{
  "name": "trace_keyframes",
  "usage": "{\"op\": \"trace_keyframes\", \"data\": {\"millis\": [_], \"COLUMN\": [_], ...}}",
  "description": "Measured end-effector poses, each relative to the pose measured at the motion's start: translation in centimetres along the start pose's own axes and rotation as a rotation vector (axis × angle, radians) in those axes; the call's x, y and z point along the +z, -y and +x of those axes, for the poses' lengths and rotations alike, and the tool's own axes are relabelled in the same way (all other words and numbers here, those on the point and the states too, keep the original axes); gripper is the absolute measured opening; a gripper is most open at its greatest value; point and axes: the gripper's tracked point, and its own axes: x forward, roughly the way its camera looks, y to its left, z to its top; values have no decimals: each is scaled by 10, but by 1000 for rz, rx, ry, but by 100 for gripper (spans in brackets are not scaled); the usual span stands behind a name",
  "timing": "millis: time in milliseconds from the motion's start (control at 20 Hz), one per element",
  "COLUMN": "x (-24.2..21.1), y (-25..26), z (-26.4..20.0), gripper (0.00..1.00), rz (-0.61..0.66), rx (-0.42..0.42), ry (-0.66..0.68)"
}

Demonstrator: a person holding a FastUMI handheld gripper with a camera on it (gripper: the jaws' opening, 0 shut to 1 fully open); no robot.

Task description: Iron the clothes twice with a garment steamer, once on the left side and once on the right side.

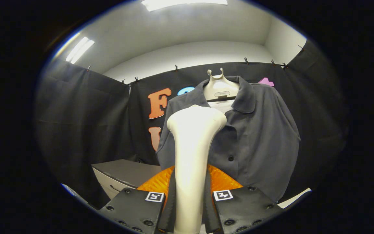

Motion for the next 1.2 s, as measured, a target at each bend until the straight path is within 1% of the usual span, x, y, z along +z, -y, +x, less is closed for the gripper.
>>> {"op": "trace_keyframes", "data": {"millis": [200,350,500,900,1200], "x": [-11,-19,-33,-68,-107], "y": [0,0,7,12,11], "z": [21,28,33,18,3], "gripper": [41,41,41,41,41], "rz": [-2,2,16,25,34], "rx": [4,11,-6,-12,-22], "ry": [-15,-24,-40,-82,-142]}}
